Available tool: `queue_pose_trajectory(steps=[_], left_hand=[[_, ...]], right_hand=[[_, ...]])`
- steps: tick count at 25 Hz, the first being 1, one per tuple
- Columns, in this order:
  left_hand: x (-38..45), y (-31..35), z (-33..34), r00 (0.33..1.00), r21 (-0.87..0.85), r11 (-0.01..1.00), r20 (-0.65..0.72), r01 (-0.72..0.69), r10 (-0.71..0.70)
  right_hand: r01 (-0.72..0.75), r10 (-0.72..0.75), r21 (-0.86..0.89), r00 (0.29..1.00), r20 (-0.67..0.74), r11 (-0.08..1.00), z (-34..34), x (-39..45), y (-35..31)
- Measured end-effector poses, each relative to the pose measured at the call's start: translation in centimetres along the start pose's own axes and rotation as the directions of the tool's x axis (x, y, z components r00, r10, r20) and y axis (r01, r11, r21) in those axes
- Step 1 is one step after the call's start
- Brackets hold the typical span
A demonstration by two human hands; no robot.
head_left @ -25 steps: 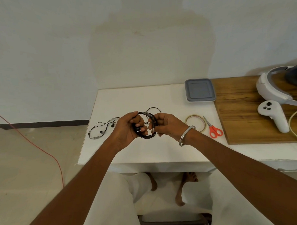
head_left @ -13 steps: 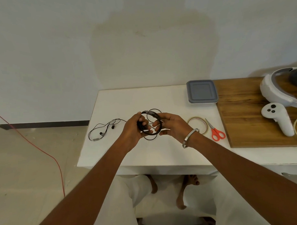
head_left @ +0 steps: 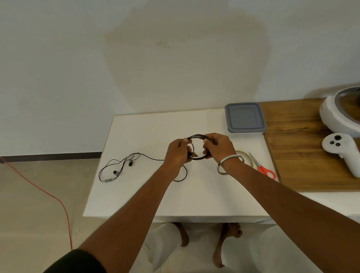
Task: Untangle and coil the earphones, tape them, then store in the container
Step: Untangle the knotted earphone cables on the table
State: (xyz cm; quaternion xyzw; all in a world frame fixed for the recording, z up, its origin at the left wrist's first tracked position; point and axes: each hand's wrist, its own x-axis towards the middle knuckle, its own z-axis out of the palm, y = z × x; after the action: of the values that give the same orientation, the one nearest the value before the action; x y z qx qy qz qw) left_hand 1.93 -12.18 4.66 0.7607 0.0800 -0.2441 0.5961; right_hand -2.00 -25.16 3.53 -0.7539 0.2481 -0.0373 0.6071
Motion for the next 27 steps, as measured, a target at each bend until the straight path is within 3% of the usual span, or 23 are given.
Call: queue_pose_trajectory(steps=[5, 10, 19, 27], left_hand=[[3.1, -0.6, 2.2, 0.994, 0.226, 0.970, -0.035, -0.090, 0.100], [5.8, -1.0, 4.8, 0.967, 0.438, 0.877, -0.058, -0.200, 0.250], [9.3, -2.2, 5.8, 0.926, 0.655, 0.711, -0.043, -0.257, 0.374], [10.7, -2.1, 3.6, 0.891, 0.606, 0.671, 0.156, -0.427, 0.426]], right_hand=[[0.019, -0.035, -0.167, 0.995, -0.095, 0.986, -1.7, 3.3, 2.0], [0.054, -0.120, -0.400, 0.983, -0.142, 0.915, -2.3, 6.0, 4.0], [0.086, -0.196, -0.710, 0.978, -0.075, 0.699, -1.2, 8.0, 5.8], [0.049, -0.185, -0.753, 0.978, -0.098, 0.656, -0.7, 8.4, 6.2]])
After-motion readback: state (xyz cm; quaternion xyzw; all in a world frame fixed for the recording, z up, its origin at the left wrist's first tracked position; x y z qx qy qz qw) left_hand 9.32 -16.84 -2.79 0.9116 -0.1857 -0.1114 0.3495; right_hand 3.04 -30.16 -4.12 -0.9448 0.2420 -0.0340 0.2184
